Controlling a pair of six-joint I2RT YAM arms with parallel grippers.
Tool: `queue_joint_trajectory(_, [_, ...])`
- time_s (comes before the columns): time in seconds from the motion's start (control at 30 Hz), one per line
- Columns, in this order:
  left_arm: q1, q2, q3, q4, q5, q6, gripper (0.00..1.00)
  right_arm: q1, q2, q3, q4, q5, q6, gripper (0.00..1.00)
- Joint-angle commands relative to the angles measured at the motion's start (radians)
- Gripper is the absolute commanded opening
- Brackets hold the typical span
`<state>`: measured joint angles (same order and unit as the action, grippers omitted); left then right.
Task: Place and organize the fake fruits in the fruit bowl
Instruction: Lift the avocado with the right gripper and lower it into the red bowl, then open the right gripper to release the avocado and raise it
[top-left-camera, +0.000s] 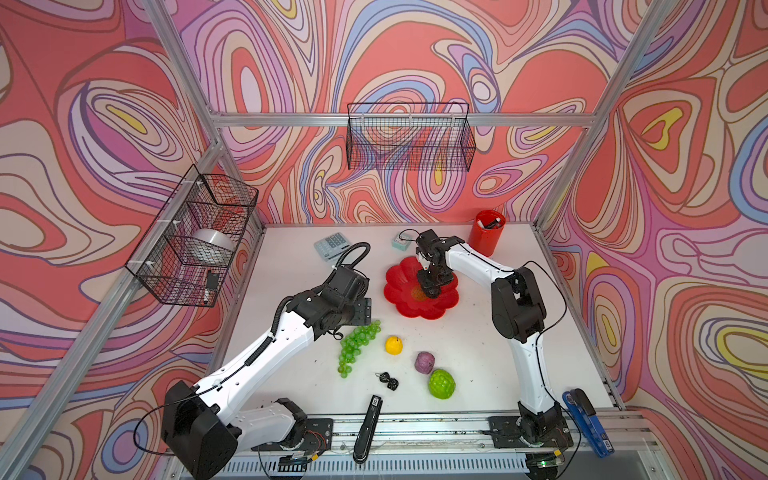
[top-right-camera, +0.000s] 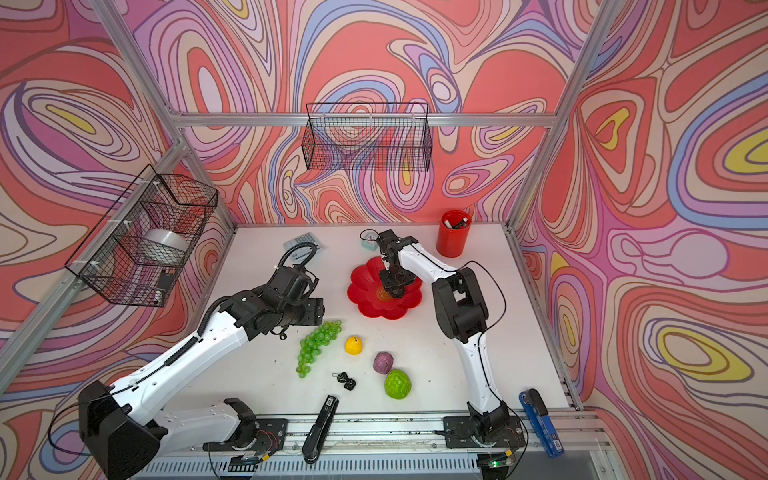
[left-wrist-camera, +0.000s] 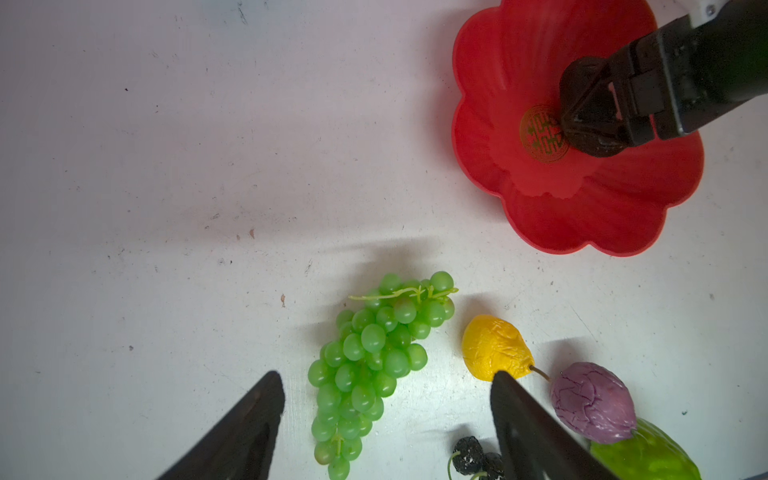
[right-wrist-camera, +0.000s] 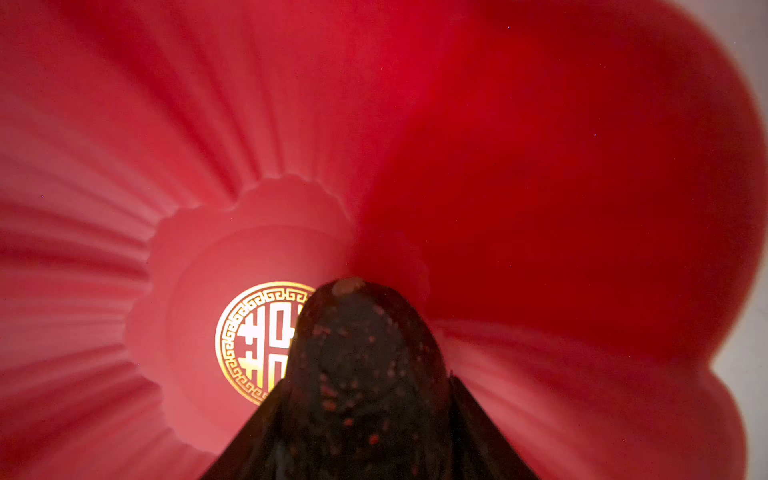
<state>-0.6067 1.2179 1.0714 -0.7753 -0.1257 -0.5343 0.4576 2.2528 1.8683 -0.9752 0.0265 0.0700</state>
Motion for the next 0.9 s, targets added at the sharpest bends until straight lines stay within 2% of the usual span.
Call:
queue_joint_trajectory(0.0, [0.007,0.014,0.047,-0.042,0.035,0.023,0.85,-0.004,0.02,0.007,-0.003,0.019,0.0,0.69])
queue_joint_trajectory(0.1, [0.007,0.03,0.064,-0.047,0.075,0.033,0.9,-0.005,-0.007,0.017,-0.002,0.036,-0.004,0.77])
queue_joint_trajectory(0.17, [0.007,0.045,0.072,-0.053,0.096,0.034,0.91,-0.005,-0.031,0.023,0.0,0.041,-0.008,0.79])
queue_joint_trajectory(0.33, [0.008,0.08,0.091,-0.061,0.157,0.03,0.89,-0.002,-0.102,0.039,0.0,0.052,-0.01,0.8])
queue_joint_trajectory(0.47, [0.004,0.1,0.072,-0.05,0.252,0.022,0.85,0.017,-0.19,0.022,0.006,0.056,-0.006,0.81])
queue_joint_trajectory(0.63, [-0.057,0.157,0.089,-0.094,0.316,0.028,0.84,0.049,-0.339,-0.081,0.042,0.081,0.021,0.81])
queue_joint_trajectory(0.7, [-0.101,0.184,0.113,-0.132,0.307,0.039,0.84,0.043,-0.419,-0.163,0.095,0.052,0.045,0.82])
queue_joint_trajectory(0.8, [-0.166,0.21,0.13,-0.157,0.278,0.042,0.85,-0.019,-0.551,-0.304,0.193,-0.072,0.097,0.82])
queue_joint_trajectory(0.87, [-0.192,0.239,0.141,-0.16,0.274,0.042,0.85,-0.06,-0.604,-0.366,0.228,-0.114,0.118,0.81])
